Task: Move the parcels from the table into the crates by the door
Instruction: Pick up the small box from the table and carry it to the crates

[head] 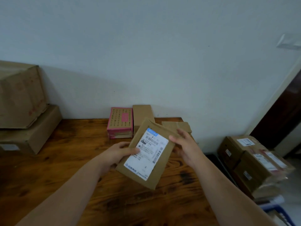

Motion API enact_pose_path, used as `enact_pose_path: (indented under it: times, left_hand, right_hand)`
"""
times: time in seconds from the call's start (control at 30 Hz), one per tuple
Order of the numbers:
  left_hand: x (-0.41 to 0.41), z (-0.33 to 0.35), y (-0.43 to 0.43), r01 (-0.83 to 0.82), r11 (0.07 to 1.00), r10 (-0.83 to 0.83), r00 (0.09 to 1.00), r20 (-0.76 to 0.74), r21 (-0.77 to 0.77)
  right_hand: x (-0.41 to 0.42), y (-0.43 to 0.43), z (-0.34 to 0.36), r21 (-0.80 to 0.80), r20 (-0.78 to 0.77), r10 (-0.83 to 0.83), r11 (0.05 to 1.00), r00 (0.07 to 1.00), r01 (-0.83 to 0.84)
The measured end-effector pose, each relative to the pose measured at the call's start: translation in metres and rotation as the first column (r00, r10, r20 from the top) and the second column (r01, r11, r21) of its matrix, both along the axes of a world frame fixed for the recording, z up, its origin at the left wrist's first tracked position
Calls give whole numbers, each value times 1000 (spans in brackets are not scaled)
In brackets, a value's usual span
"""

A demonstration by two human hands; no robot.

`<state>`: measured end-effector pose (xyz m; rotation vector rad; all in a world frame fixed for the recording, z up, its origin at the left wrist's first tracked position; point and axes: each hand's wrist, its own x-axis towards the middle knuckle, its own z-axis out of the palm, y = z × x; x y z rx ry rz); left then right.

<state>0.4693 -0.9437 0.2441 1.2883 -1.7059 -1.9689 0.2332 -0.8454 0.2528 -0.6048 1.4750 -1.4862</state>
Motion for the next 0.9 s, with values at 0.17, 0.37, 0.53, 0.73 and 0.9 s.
enact_pose_path:
  times: [0.17,0.37,0.53,0.73,0.9]
  left_hand:
    - [-19,-11,11,-139,989,142,986,-90,45]
    - [-50,-25,37,-13,998,17,996,-82,59]
    - [-87,-26,70,23,998,-17,992,-123,50]
    - [-141,-33,131,69,996,-60,989,-133,60]
    - [-216,-39,208,95,994,-84,984,-158,63]
  right_hand:
    - [18,21,-17,127,-3,117,985,993,-116]
    - [12,62,-31,118,-54,-111,986,992,116]
    - [-10,115,-37,169,-49,-171,969,984,177]
    - [-50,187,-39,144,-68,-237,959,969,244]
    - [-107,270,-46,162,-147,-280,939,949,302]
